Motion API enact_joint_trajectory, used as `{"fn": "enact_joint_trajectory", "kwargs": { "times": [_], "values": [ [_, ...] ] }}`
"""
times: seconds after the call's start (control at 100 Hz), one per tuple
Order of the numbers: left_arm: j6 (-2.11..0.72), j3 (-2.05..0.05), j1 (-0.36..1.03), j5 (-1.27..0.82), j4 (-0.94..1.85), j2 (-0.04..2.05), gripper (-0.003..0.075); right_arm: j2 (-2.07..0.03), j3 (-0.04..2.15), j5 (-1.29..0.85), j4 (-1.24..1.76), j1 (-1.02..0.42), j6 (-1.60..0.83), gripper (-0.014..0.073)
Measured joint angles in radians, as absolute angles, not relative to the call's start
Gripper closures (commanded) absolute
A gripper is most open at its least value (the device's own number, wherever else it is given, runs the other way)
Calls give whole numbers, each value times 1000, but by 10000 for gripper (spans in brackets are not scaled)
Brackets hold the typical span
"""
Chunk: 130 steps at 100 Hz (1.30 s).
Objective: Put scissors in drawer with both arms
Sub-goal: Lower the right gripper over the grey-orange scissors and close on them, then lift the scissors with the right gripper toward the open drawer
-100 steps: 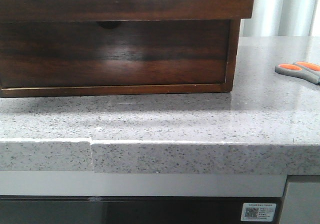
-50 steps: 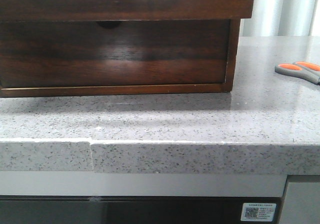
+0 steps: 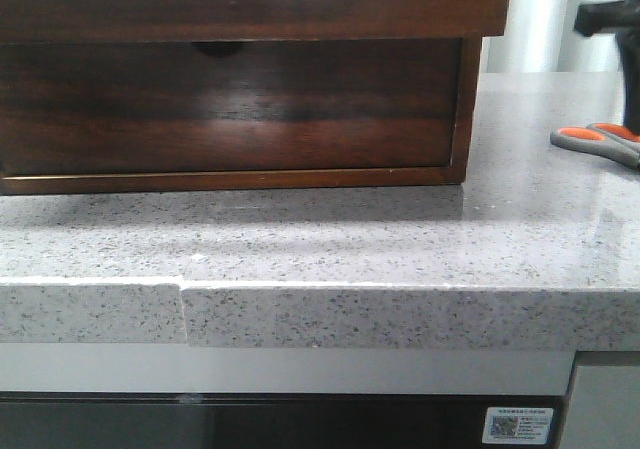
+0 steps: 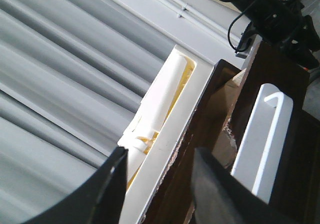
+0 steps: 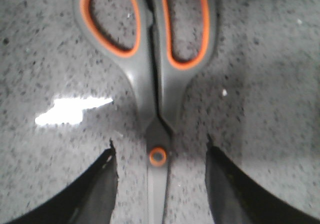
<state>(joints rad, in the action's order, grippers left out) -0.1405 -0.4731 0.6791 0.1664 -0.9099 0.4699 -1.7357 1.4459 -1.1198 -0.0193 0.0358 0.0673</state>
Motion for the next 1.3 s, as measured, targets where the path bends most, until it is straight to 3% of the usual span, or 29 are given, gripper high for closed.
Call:
{"fn": "enact_joint_trajectory", "kwargs": {
  "times": [0.49, 0.59, 0.77, 1.0, 1.3],
  "values": [
    [-141, -473, 679, 166, -910, 470, 435, -1831, 1463, -1126, 0, 36, 66, 259],
    [-141, -473, 679, 166, -910, 470, 435, -1831, 1466, -1127, 0, 36, 66, 354],
    [-141, -473, 679, 166, -910, 470, 435, -1832, 1467, -1129, 0, 36, 66, 674],
    [-141, -473, 679, 166, -910, 470, 435, -1802, 1467, -1131, 19, 36, 14, 671],
    [-141, -473, 679, 166, -910, 470, 435, -1525, 1636, -1141, 142, 36, -134, 671]
  ]
}}
